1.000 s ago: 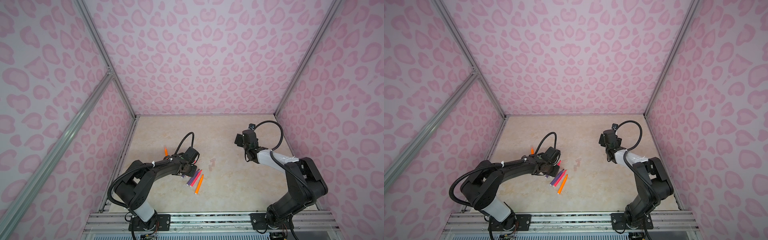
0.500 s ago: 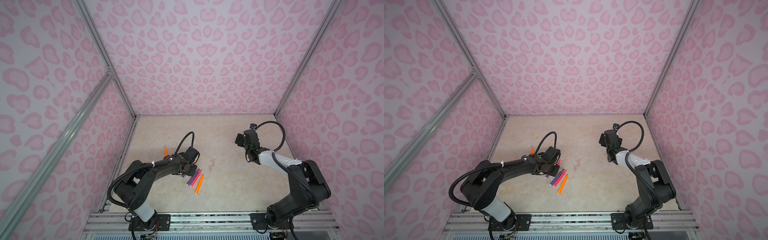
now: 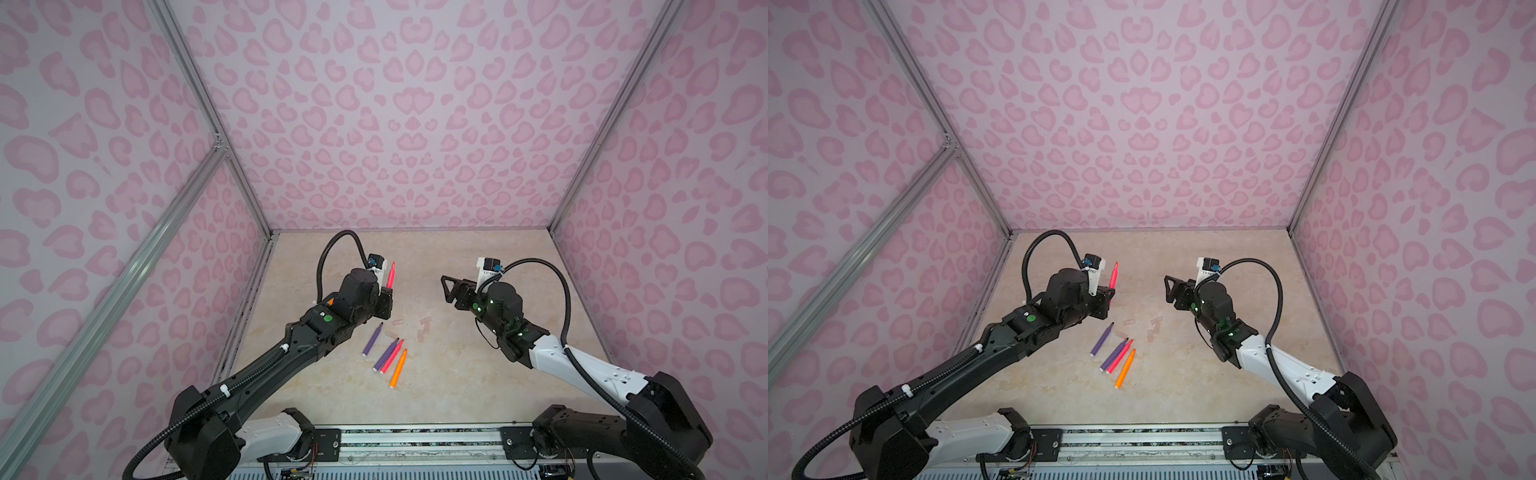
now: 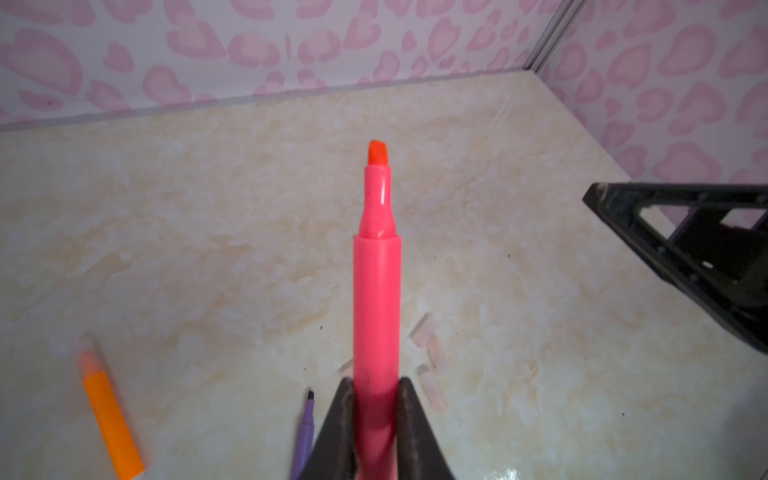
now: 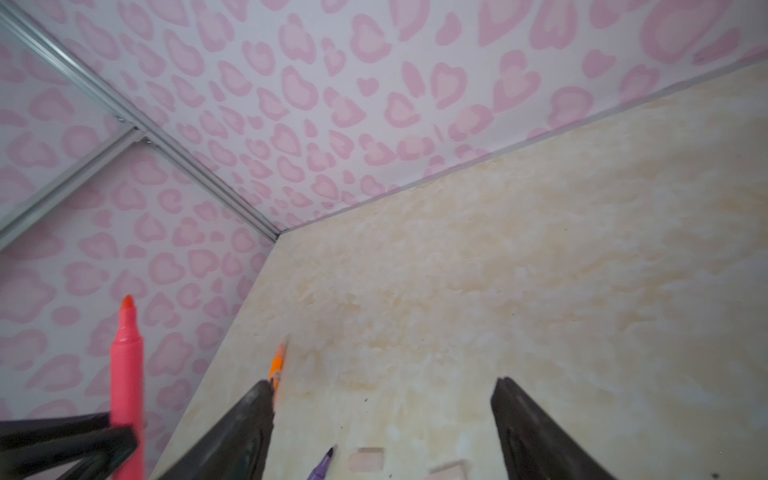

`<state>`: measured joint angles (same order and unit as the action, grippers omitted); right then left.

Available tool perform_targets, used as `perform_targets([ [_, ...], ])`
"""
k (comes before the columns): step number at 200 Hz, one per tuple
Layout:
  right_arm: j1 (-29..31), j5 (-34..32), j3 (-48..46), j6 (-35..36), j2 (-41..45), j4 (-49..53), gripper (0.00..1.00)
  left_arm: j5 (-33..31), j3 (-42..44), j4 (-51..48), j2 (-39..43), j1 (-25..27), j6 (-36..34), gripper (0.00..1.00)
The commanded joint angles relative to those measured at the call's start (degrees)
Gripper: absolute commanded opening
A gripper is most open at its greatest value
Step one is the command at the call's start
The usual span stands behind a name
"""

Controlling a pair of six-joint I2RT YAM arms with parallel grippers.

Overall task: Insert the pens into the pen caps
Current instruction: 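Lift the pink highlighter upright with the left gripper while the right gripper approaches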

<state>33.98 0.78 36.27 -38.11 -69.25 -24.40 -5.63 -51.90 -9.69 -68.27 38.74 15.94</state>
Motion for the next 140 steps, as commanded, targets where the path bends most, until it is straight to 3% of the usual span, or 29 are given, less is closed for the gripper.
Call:
perform_targets([
  [1, 5.4, -0.5, -1.5, -2.5, 3.2, -4.9, 0.81, 0.0, 10.5, 17.9, 3.5, 0.1, -5.5, 0.03],
  [18, 10.5, -2.4, -1.5, -1.1, 4.7, -5.6, 0.8, -2.5, 15.7, 22.4, 5.6, 0.2, -5.4, 0.04],
  [38, 14.3, -3.9, -1.2, -0.2, 4.8, -6.2, 0.78, 3.5, 17.2, 24.4, 7.0, 0.2, -6.0, 0.04],
  [91, 18.5, -2.9, 2.3, -0.4, -1.0, -6.8, 0.67, 10.3, 17.9, 25.5, 10.3, 0.3, -5.8, 0.03],
  [115, 19.2, -0.1, 6.5, -0.4, -5.8, -5.3, 0.58, 12.2, 16.8, 24.4, 9.9, 0.6, -6.1, 0.03],
  [140, 19.5, 0.3, 9.4, 0.0, -8.9, -3.1, 0.56, 12.5, 16.6, 24.3, 9.1, 0.7, -6.3, 0.03],
])
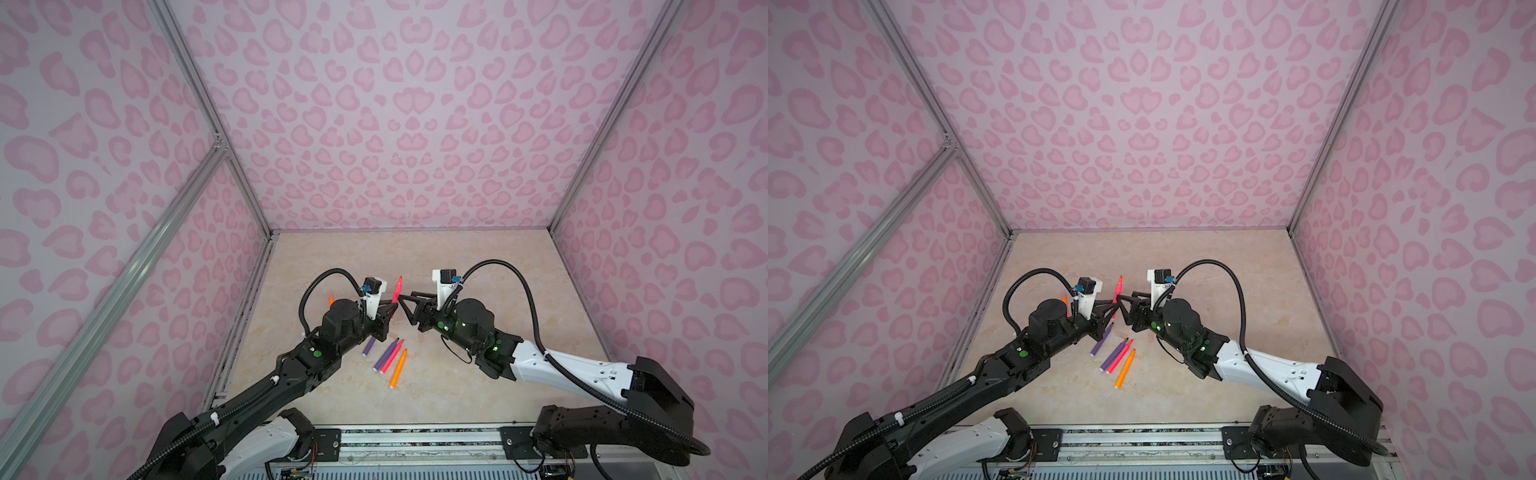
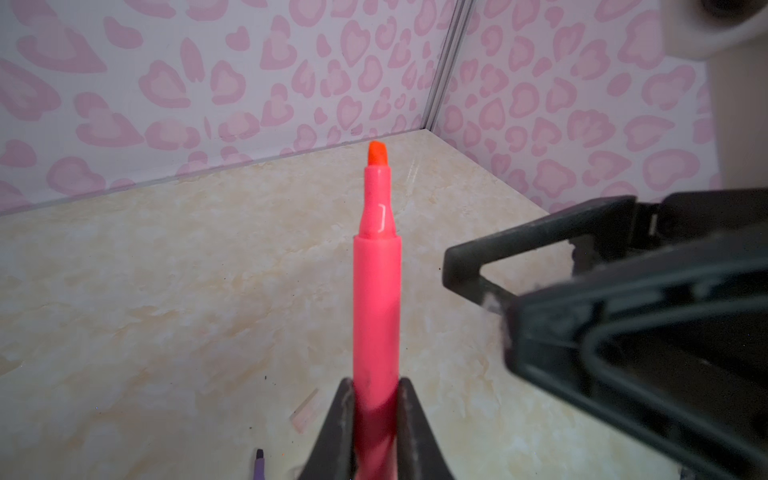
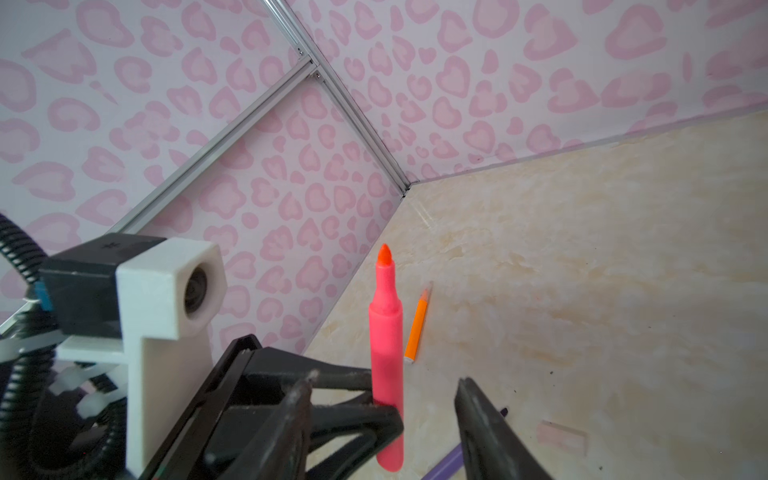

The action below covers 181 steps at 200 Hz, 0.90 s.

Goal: Insert the pens into the pen caps

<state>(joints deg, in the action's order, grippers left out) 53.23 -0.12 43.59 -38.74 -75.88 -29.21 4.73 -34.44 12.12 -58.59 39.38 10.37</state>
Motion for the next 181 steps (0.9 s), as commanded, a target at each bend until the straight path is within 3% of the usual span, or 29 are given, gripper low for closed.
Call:
perform_targets([
  [1, 0.3, 1.2, 2.1, 0.7, -2.3, 1.7, 0.56, 2.1, -0.8, 2.5, -0.6, 0.1, -0.7, 0.03],
  [94, 0.1, -3.7, 2.0, 2.7, -0.9, 3.0, 0.44, 4.8, -2.6, 1.4, -3.5, 0.7, -1.9, 0.03],
  [181, -1.7, -3.6, 1.4, 1.7, -0.5, 3.2, 0.38, 3.5, -3.2, 0.9, -4.2, 2.7, -3.7, 0.03],
])
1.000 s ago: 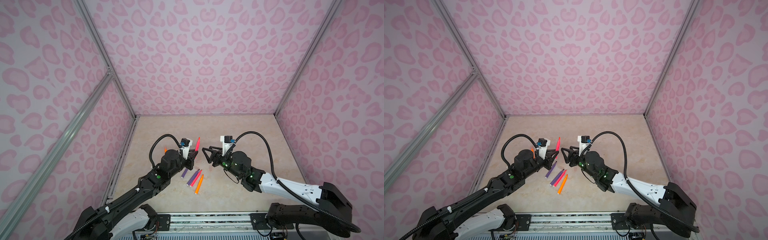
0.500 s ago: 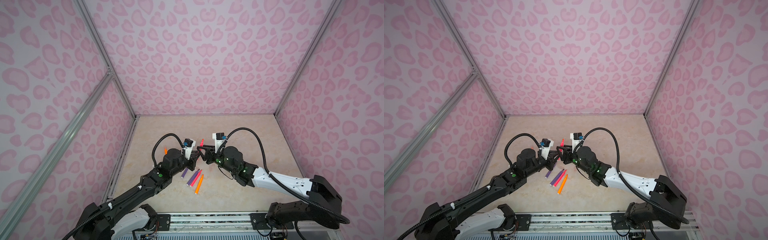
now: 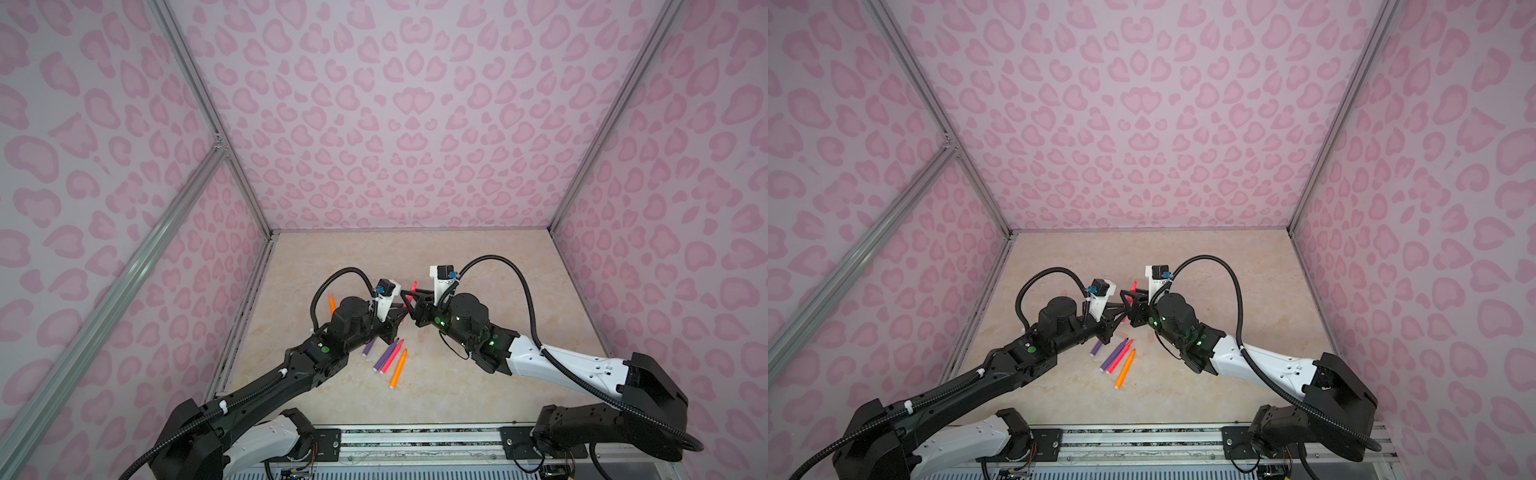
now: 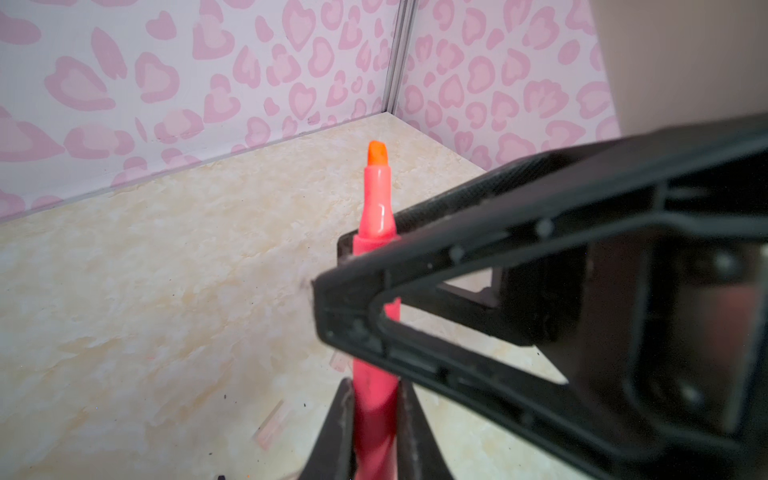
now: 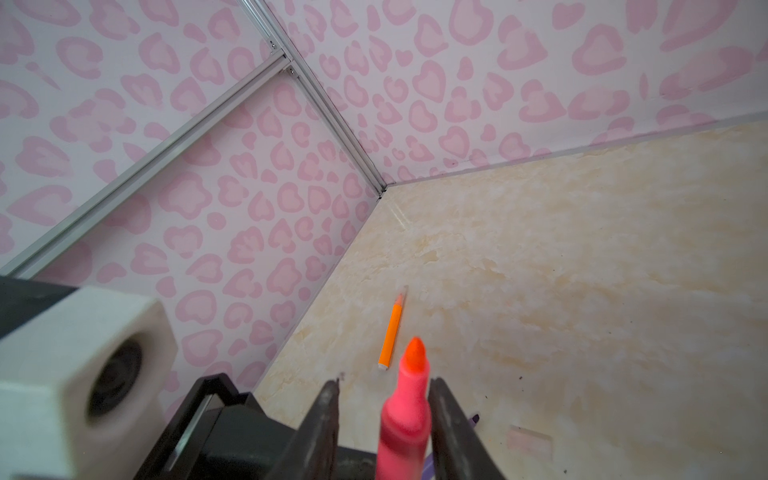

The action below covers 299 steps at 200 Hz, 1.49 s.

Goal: Insert the pens into the pen caps

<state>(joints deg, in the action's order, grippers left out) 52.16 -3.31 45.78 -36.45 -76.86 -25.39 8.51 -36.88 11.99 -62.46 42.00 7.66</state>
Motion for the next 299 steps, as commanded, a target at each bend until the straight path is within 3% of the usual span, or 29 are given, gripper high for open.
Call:
perform_targets([
  [1, -0.8, -0.4, -0.8, -0.6, 0.5, -0.7, 0.38, -0.3, -0.8, 1.0, -0.4, 0.1, -1.0, 0.03],
  [21, -1.4, 0.1, -1.1, -0.9, 0.8, -0.7, 0.37, 0.2, -0.9, 1.0, -0.5, 0.2, -1.0, 0.03],
  [140, -2.0, 2.9, -0.7, -2.2, 0.8, -0.3, 0.07, -1.3, -1.1, 0.7, -0.3, 1.2, -1.5, 0.04],
  [175, -1.9, 3.9, -0.2, -2.6, 0.4, 0.3, 0.0, -1.4, -0.5, 1.1, 0.2, 1.2, -1.4, 0.25],
  [217, -0.4, 3.6, 0.1, -3.3, -0.7, -0.5, 0.0, -1.8, 0.6, 1.9, 2.0, 1.1, -1.1, 0.35],
  [273, 1.7, 3.5, 0.8, -3.6, -1.6, -0.8, 0.0, -3.1, 0.8, 1.8, 2.5, 1.1, -1.1, 0.35],
  [299, 2.2, 3.1, 0.5, -3.6, -1.2, -1.0, 0.0, -3.3, 0.8, 1.9, 2.7, 1.1, -1.0, 0.3],
])
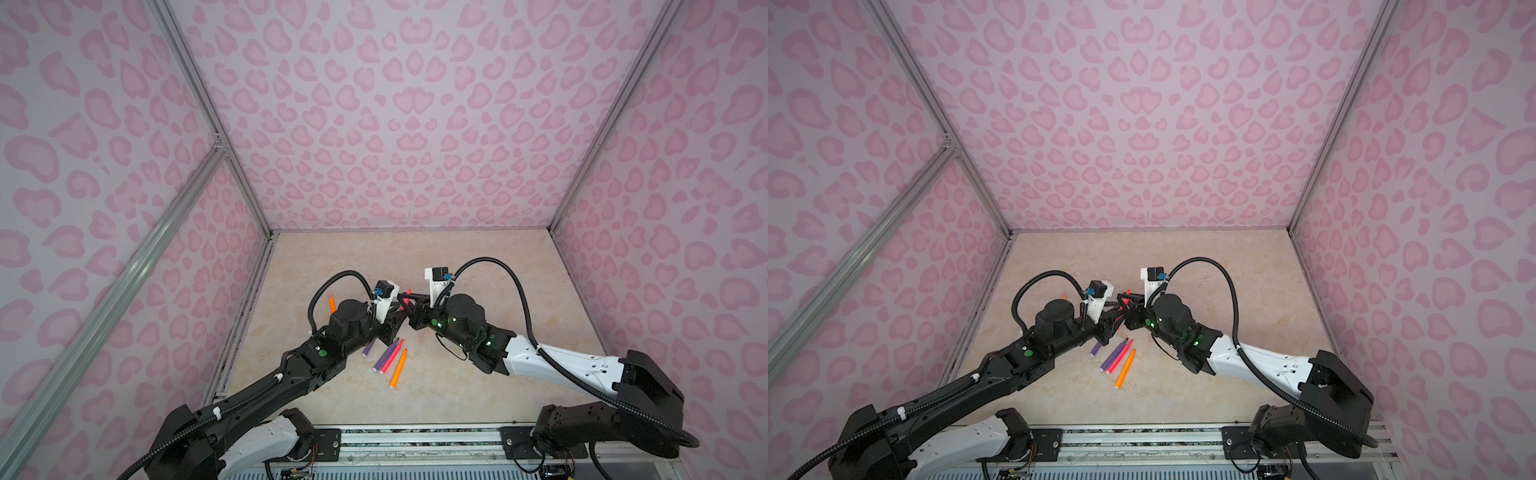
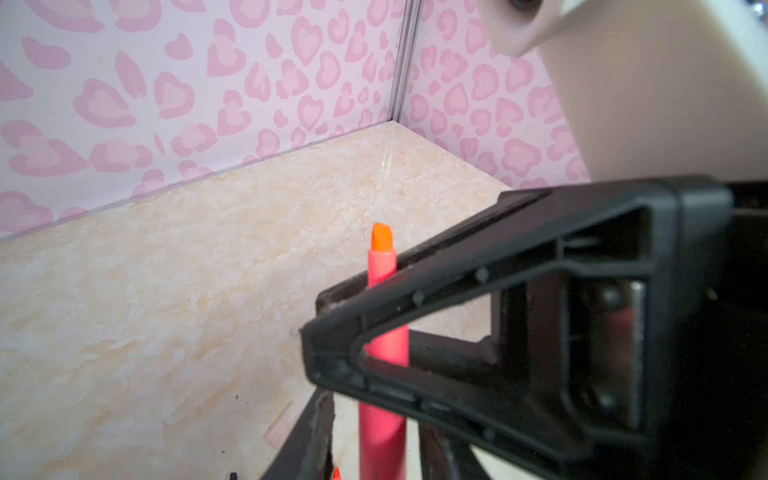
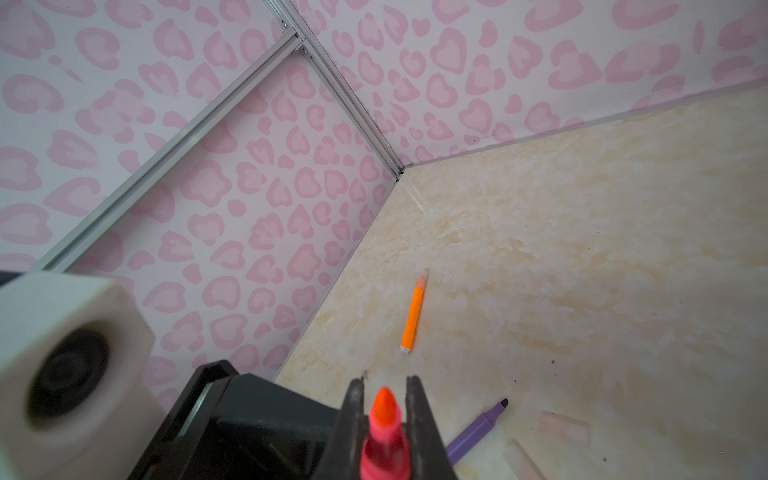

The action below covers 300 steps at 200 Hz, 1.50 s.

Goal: Insert the pens into the pen caps

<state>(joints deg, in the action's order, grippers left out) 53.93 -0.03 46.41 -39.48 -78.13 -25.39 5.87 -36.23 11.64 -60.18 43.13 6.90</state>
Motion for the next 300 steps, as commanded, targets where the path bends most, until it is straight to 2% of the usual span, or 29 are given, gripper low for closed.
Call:
perform_targets([
  [1, 0.4, -0.2, -0.1, -0.6, 0.1, -1.0, 0.0, -0.7, 0.1, 2.2, 0.4, 0.0, -0.3, 0.3],
  [23, 0.5, -0.3, -0.5, -0.6, 0.5, -1.0, 0.0, -0.8, 0.3, 2.3, 0.6, 0.0, -0.3, 0.25],
  [77, 1.2, 0.1, -0.5, -0.9, 0.6, -1.4, 0.0, -0.9, 0.5, 2.5, 0.9, 0.0, -0.2, 0.24],
  [111, 1.3, 0.0, -0.1, -0.7, 0.3, -1.0, 0.0, -1.5, 0.5, 2.7, 1.0, 0.0, 0.3, 0.04],
  [120, 1.3, 0.0, -0.2, -0.5, 0.4, -0.9, 0.08, -2.2, 0.7, 2.8, 1.2, 0.0, 0.7, 0.03],
  [145, 1.3, -1.5, -0.1, 0.3, 1.2, 0.4, 0.51, -8.3, 1.3, 2.8, 2.4, -0.2, 2.6, 0.03],
  [160, 1.3, -3.5, 0.0, 0.2, 2.3, 2.2, 0.65, -14.6, 1.2, 1.4, 3.4, -0.9, 4.6, 0.03],
  [170, 1.3, -4.7, 0.4, -0.3, 3.1, 3.7, 0.69, -18.9, 1.2, -0.1, 4.1, -2.3, 6.9, 0.03],
  [192, 1.4, -8.6, 1.2, -2.3, 4.5, 7.0, 0.69, -24.0, 1.8, -5.4, 6.0, -8.7, 14.2, 0.03],
  [213, 1.8, -13.2, 1.0, -6.5, 3.7, 8.8, 0.68, -22.9, 3.5, -9.2, 8.0, -17.3, 21.2, 0.03],
  [226, 1.9, -13.9, 1.1, -9.9, 1.7, 9.6, 0.64, -22.4, 4.7, -9.9, 9.1, -20.4, 22.9, 0.03],
  [270, 4.0, -12.0, 5.4, -16.7, -9.1, 15.4, 0.5, -22.1, 4.8, -10.3, 12.2, -20.9, 21.7, 0.03],
  [292, 5.8, -10.4, 7.7, -17.3, -13.9, 17.8, 0.34, -21.8, 5.1, -10.4, 13.7, -20.9, 21.7, 0.03],
  [300, 6.5, -10.6, 8.4, -17.4, -15.2, 18.8, 0.33, -21.3, 5.0, -10.3, 13.9, -20.9, 21.5, 0.03],
])
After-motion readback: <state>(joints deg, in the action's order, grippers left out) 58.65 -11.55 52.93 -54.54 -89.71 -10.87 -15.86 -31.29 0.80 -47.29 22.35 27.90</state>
